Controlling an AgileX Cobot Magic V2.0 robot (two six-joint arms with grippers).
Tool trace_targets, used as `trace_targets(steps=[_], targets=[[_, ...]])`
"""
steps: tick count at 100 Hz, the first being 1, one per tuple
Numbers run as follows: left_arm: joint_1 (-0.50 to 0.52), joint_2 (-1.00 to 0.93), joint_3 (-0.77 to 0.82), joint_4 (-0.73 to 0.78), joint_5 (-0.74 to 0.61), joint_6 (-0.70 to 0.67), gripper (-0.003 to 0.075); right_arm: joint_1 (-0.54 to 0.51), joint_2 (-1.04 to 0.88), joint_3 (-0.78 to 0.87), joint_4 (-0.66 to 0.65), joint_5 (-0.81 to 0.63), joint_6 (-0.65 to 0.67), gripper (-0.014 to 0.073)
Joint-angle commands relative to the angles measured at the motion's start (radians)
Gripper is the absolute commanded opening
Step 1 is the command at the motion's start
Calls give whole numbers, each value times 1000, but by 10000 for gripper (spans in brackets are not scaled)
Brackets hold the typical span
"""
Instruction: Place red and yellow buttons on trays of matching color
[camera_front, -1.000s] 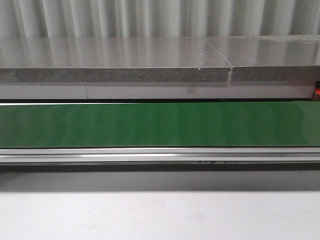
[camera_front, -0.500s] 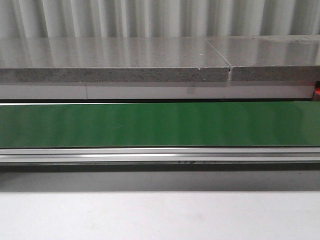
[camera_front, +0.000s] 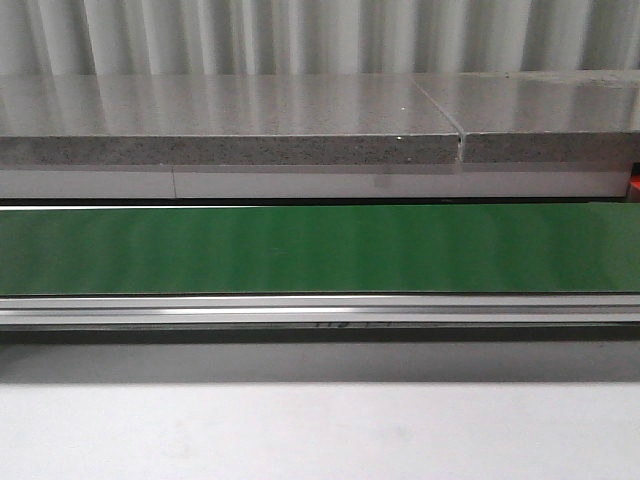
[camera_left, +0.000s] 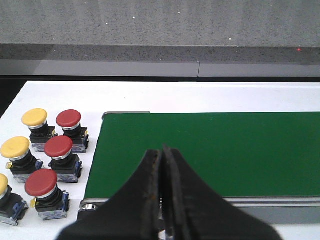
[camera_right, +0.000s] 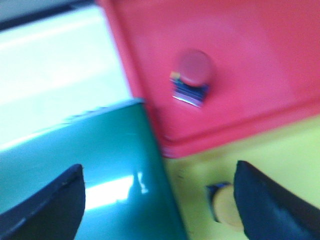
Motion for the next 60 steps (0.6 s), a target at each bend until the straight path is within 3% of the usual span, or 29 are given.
trace_targets(steps=[1, 26, 60], targets=[[-8, 9, -25, -19, -74, 2, -20, 73, -90, -21, 7, -57, -35, 603], [-8, 9, -25, -19, -74, 2, -20, 242, -265, 52, 7, -120, -94, 603], [-8, 9, -25, -19, -74, 2, -20, 326, -555, 250, 7, -204, -138, 589]])
